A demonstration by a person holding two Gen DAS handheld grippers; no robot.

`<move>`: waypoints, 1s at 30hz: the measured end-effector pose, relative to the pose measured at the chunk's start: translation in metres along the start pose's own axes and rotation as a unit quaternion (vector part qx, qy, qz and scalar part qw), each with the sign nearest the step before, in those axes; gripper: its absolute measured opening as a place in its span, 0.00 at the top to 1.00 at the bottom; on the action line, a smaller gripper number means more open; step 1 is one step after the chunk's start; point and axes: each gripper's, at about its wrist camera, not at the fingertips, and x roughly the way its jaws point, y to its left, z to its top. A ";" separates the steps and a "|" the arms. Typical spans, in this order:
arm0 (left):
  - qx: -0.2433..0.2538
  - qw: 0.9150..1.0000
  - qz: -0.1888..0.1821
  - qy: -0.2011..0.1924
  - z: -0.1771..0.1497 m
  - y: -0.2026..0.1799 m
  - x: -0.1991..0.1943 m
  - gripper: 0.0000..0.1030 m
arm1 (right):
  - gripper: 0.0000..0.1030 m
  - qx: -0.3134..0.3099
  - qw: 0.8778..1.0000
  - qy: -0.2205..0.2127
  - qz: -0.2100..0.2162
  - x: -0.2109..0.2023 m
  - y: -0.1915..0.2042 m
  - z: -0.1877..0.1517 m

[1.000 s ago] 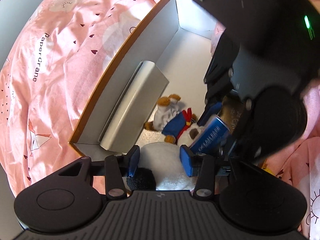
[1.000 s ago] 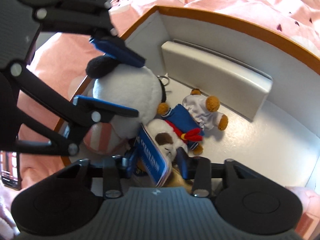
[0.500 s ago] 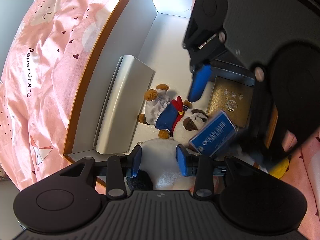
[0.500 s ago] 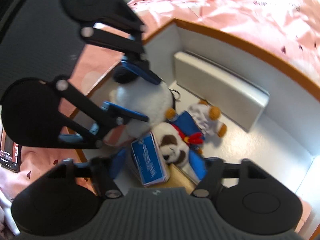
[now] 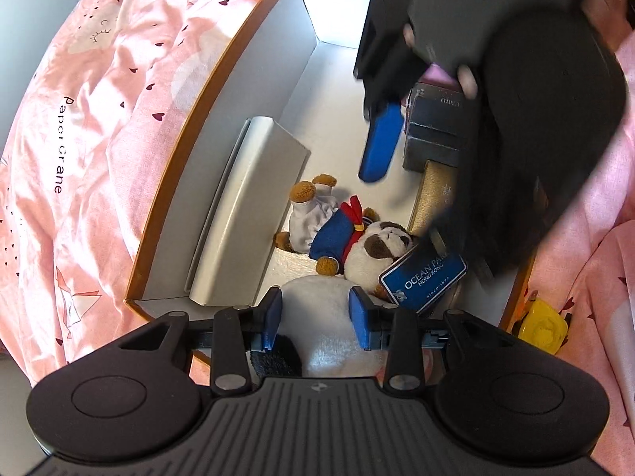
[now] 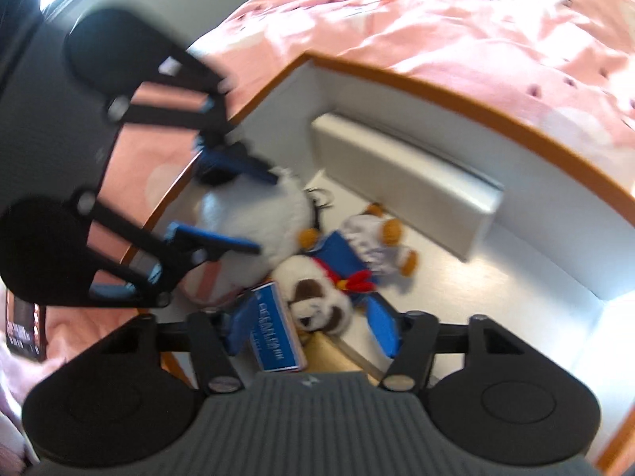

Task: Organize objects
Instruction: 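Push the blue Ocean Park card down beside the sailor bear with the right tool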

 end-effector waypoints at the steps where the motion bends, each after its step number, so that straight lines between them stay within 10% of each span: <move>1: -0.001 1.000 0.000 -0.002 -0.001 0.000 -0.001 0.59 | 0.45 0.014 1.000 -0.001 -0.001 -0.002 -0.006 0.001; 16: 0.003 1.000 0.002 -0.010 -0.017 0.001 -0.018 0.59 | 0.33 0.023 0.997 0.071 0.031 0.056 -0.006 0.008; 30: 0.027 1.000 0.010 0.012 0.010 -0.021 -0.027 0.61 | 0.62 0.022 0.997 0.053 0.049 0.021 -0.020 -0.001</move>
